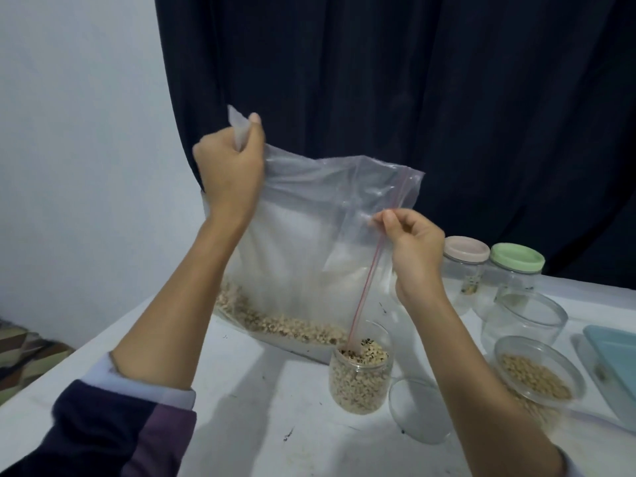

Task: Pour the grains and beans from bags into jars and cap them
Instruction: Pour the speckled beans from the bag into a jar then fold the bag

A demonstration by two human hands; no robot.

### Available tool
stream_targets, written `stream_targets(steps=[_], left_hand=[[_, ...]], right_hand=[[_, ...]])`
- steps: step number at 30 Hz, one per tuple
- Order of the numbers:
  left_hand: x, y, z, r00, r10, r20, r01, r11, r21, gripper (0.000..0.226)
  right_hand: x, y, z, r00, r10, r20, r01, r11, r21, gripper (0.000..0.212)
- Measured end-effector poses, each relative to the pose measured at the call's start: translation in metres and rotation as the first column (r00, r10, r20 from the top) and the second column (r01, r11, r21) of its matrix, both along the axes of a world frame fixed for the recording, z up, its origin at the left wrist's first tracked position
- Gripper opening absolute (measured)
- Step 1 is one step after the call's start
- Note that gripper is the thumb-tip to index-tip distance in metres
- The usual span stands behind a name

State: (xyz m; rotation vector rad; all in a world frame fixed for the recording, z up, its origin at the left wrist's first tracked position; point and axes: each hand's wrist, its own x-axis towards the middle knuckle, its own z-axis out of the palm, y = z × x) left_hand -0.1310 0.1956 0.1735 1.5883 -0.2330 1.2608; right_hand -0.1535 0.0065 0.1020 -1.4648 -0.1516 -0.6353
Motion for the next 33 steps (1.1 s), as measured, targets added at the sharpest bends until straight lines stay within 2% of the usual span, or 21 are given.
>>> stream_targets(steps=[2,6,9,11,13,15,17,19,21,25,27,29,33], left_hand=[[0.0,-0.003,-0.002,1.0,-0.006,-0.009,0.006,0.999,0.038,0.059],[0.001,0.005,0.003,1.0,0.013,-0.013,-0.014,0.998,-0.067,0.058],[0.001,-0.005,-0.002,1.0,0.013,-0.018,-0.012,0.999,0.033,0.059],[0.0,-0.002,0.0,0.999,0.024,-0.026,-0.024,1.0,-0.009,0.059],[0.0,0.004,0.002,0.999,0.028,-0.03,-0.03,0.996,-0.08,0.059],[0.001,-0.001,0.0,1.0,0.018,-0.025,-0.019,0.999,-0.036,0.059],[0.001,-0.007,-0.004,1.0,0.011,-0.024,-0.01,0.999,0.033,0.059],[0.002,-0.004,-0.003,0.999,0.015,-0.03,-0.015,1.0,0.004,0.059],[0.004,0.003,-0.001,0.999,0.007,-0.039,-0.01,0.998,-0.061,0.058],[0.004,-0.002,-0.004,0.999,-0.001,-0.036,0.002,1.0,0.031,0.059],[0.002,0.0,-0.001,0.999,0.001,-0.032,-0.001,1.0,-0.004,0.059],[0.003,0.003,0.002,1.0,0.009,-0.023,-0.01,0.999,-0.039,0.059],[0.002,-0.004,-0.002,1.0,0.003,-0.013,-0.003,0.998,0.063,0.059]], right_hand=[[0.0,0.003,-0.003,1.0,0.013,-0.01,-0.013,1.0,-0.021,0.029],[0.001,-0.001,-0.001,1.0,-0.01,0.001,0.01,0.999,0.042,0.027],[0.001,0.004,-0.005,1.0,0.002,-0.005,-0.002,1.0,0.012,0.029],[0.0,0.005,-0.007,1.0,0.028,-0.012,-0.028,1.0,-0.009,0.029],[0.0,0.001,-0.004,1.0,0.009,-0.007,-0.008,0.999,0.052,0.029],[0.002,-0.001,-0.003,1.0,-0.027,-0.004,0.027,0.997,0.075,0.028],[0.002,0.002,-0.005,1.0,-0.025,-0.007,0.025,0.999,0.026,0.028],[0.001,0.002,-0.007,1.0,0.0,-0.009,0.0,1.0,0.006,0.029],[0.002,-0.001,-0.005,1.0,-0.001,-0.006,0.001,0.999,0.052,0.029],[0.003,0.0,-0.007,1.0,-0.023,-0.018,0.023,0.999,0.026,0.03],[0.002,0.002,-0.009,1.0,-0.008,-0.016,0.008,1.0,0.0,0.03],[0.003,0.0,-0.008,1.0,-0.015,-0.009,0.015,0.999,0.041,0.029],[0.003,-0.003,-0.009,0.999,-0.029,-0.022,0.031,0.997,0.067,0.027]])
